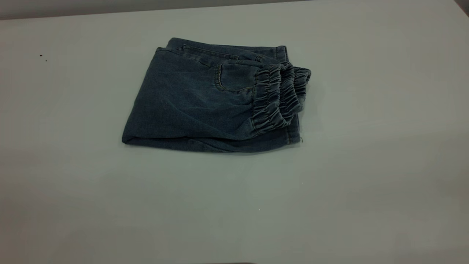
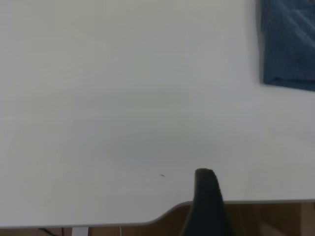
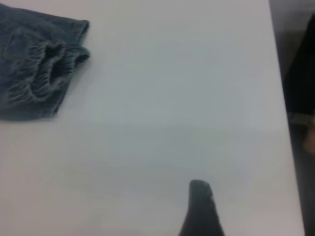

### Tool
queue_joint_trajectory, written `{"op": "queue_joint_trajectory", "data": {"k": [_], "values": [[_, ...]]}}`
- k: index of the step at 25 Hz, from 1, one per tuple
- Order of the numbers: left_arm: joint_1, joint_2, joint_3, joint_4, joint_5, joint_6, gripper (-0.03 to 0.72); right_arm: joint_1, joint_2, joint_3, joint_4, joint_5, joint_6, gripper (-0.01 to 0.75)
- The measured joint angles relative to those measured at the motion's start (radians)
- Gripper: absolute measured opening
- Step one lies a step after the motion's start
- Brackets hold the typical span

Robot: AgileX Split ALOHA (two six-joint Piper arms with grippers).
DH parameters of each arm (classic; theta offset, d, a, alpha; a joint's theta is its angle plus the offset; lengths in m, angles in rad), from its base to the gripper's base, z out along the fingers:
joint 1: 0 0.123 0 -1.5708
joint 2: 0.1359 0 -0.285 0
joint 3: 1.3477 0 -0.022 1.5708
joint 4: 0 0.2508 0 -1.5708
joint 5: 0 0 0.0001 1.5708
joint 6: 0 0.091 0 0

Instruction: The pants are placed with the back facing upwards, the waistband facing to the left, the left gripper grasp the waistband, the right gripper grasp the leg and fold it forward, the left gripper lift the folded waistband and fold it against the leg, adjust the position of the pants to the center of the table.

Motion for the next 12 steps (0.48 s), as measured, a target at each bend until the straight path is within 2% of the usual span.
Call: {"op": "queue_joint_trajectory", "data": {"k": [12], "values": [[0.0, 0.0, 0.0, 0.0, 0.0, 0.0, 0.47, 0.0, 0.0, 0.0, -0.008, 0.0, 0.024, 0.434]]}}
